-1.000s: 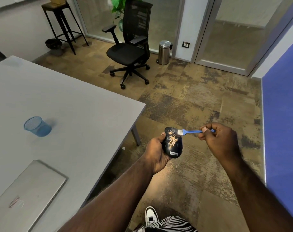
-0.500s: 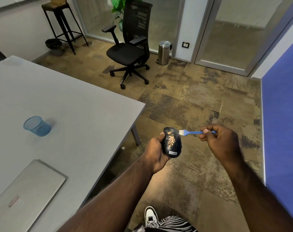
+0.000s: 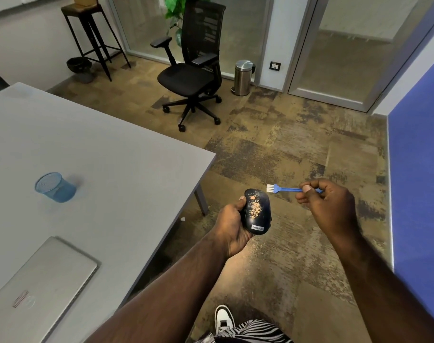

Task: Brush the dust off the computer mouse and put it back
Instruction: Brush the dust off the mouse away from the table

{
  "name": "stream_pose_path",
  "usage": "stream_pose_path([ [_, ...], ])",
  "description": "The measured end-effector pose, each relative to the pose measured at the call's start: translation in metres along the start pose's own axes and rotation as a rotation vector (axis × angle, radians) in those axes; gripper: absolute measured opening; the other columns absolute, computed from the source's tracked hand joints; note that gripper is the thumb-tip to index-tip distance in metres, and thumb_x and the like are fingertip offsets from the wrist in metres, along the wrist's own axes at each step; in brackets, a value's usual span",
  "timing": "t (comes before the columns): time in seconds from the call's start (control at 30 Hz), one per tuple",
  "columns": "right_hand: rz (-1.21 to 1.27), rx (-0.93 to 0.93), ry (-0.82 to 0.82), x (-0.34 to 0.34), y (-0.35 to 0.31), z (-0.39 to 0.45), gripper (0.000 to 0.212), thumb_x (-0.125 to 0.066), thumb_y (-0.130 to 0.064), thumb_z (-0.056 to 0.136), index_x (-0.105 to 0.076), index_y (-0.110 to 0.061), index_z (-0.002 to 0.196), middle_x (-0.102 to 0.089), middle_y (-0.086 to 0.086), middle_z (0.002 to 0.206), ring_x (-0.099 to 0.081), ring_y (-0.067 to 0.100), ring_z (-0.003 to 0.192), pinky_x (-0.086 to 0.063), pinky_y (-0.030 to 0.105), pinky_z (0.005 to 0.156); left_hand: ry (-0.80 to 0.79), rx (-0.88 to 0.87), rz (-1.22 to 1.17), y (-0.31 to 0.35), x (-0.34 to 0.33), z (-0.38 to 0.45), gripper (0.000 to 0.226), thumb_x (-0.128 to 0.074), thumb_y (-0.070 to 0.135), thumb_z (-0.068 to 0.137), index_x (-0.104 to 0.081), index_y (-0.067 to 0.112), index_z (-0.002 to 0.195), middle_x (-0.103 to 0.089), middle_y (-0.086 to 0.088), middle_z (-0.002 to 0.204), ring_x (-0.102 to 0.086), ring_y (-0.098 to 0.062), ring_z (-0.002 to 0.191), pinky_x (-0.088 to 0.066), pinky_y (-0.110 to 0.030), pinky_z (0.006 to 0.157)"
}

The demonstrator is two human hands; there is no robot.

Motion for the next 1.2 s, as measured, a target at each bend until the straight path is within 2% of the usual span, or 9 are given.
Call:
stream_pose_path([
  [0.17, 0.057, 0.099, -0.149, 0.0005, -0.0016, -0.0070, 0.033, -0.062, -0.005, 0.090, -0.067, -0.036, 0.079, -0.073, -0.012, 0.068, -0.070, 0.003, 0.062, -0.057, 0.021, 0.060, 0.007, -0.004, 0.015, 0.0035, 0.0024, 0.0024, 0.049, -0.026, 0.034, 0.104, -0.060, 0.001, 0.116, -0.066, -0.021, 0.105, -0.062, -0.031, 0.086, -0.052, -0.042, 0.082],
  [0.27, -0.046, 0.069, -0.055, 0.0012, 0.0031, -0.0020, 0.024, -0.062, -0.006, 0.091, -0.070, -0.028, 0.085, -0.068, -0.015, 0.063, -0.067, -0.007, 0.065, -0.051, 0.008, 0.059, 0.004, 0.000, 0.011, 0.0032, 0.0029, 0.0027, 0.049, -0.027, 0.033, 0.104, -0.056, -0.001, 0.123, -0.063, -0.022, 0.111, -0.062, -0.033, 0.088, -0.051, -0.044, 0.083],
  [0.43, 0.050, 0.058, -0.048, 0.0058, 0.0053, -0.0004, 0.020, -0.062, -0.007, 0.092, -0.069, -0.024, 0.087, -0.071, -0.009, 0.065, -0.072, 0.007, 0.066, -0.060, 0.034, 0.067, -0.013, -0.012, 0.023, 0.0043, 0.0028, 0.0035, 0.048, -0.027, 0.033, 0.104, -0.056, 0.000, 0.121, -0.063, -0.022, 0.107, -0.062, -0.033, 0.085, -0.052, -0.043, 0.080],
  [0.6, 0.105, 0.093, -0.212, 0.0024, 0.0029, -0.0059, 0.031, -0.062, 0.002, 0.089, -0.069, -0.027, 0.080, -0.073, -0.004, 0.066, -0.070, 0.007, 0.061, -0.056, 0.019, 0.061, -0.015, -0.013, 0.031, 0.0038, 0.0030, 0.0052, 0.050, -0.026, 0.033, 0.104, -0.060, -0.001, 0.115, -0.066, -0.022, 0.099, -0.062, -0.033, 0.084, -0.050, -0.043, 0.084],
  [0.7, 0.083, 0.066, -0.138, 0.0029, 0.0040, -0.0047, 0.031, -0.062, -0.001, 0.090, -0.068, -0.031, 0.080, -0.072, -0.006, 0.064, -0.070, 0.005, 0.061, -0.058, 0.025, 0.062, -0.017, -0.016, 0.027, 0.0029, 0.0038, 0.0060, 0.050, -0.025, 0.033, 0.104, -0.058, -0.001, 0.119, -0.065, -0.022, 0.101, -0.062, -0.033, 0.085, -0.051, -0.043, 0.082],
  [0.83, 0.127, 0.124, -0.261, 0.0025, 0.0009, -0.0069, 0.031, -0.062, 0.003, 0.088, -0.070, -0.026, 0.080, -0.073, -0.003, 0.067, -0.070, 0.009, 0.061, -0.055, 0.020, 0.059, -0.005, -0.011, 0.011, 0.0039, 0.0050, 0.0069, 0.049, -0.026, 0.033, 0.104, -0.061, 0.001, 0.113, -0.065, -0.021, 0.106, -0.062, -0.033, 0.087, -0.050, -0.043, 0.082],
  [0.97, 0.097, 0.102, -0.204, 0.0046, 0.0016, -0.0040, 0.023, -0.063, 0.002, 0.088, -0.071, -0.019, 0.083, -0.071, -0.003, 0.063, -0.070, 0.016, 0.061, -0.059, 0.037, 0.061, -0.006, -0.004, -0.007, 0.0043, 0.0046, 0.0060, 0.049, -0.027, 0.034, 0.104, -0.063, 0.000, 0.110, -0.066, -0.022, 0.104, -0.062, -0.033, 0.087, -0.051, -0.043, 0.084],
  [1.1, 0.109, 0.146, -0.275, 0.0052, 0.0003, -0.0055, 0.029, -0.063, 0.005, 0.087, -0.071, -0.022, 0.079, -0.072, -0.003, 0.065, -0.069, 0.010, 0.061, -0.057, 0.023, 0.059, -0.006, -0.003, -0.053, 0.0046, 0.0038, 0.0059, 0.045, -0.028, 0.031, 0.104, -0.061, 0.002, 0.113, -0.065, -0.017, 0.113, -0.063, -0.028, 0.093, -0.047, -0.045, 0.091],
  [1.2, 0.012, 0.096, -0.123, 0.0074, 0.0069, -0.0006, 0.019, -0.063, -0.002, 0.089, -0.072, -0.019, 0.086, -0.070, -0.011, 0.064, -0.071, 0.012, 0.062, -0.059, 0.033, 0.061, -0.022, 0.001, -0.045, 0.0060, 0.0017, 0.0024, 0.047, -0.027, 0.031, 0.104, -0.055, -0.001, 0.124, -0.060, -0.022, 0.115, -0.061, -0.033, 0.089, -0.049, -0.044, 0.086],
])
Point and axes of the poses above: each hand's wrist, its own z-axis towards the middle knuckle, its own x-axis out of the back of the hand, y = z × x, the point moved 3 cm from there along z, towards the middle knuckle
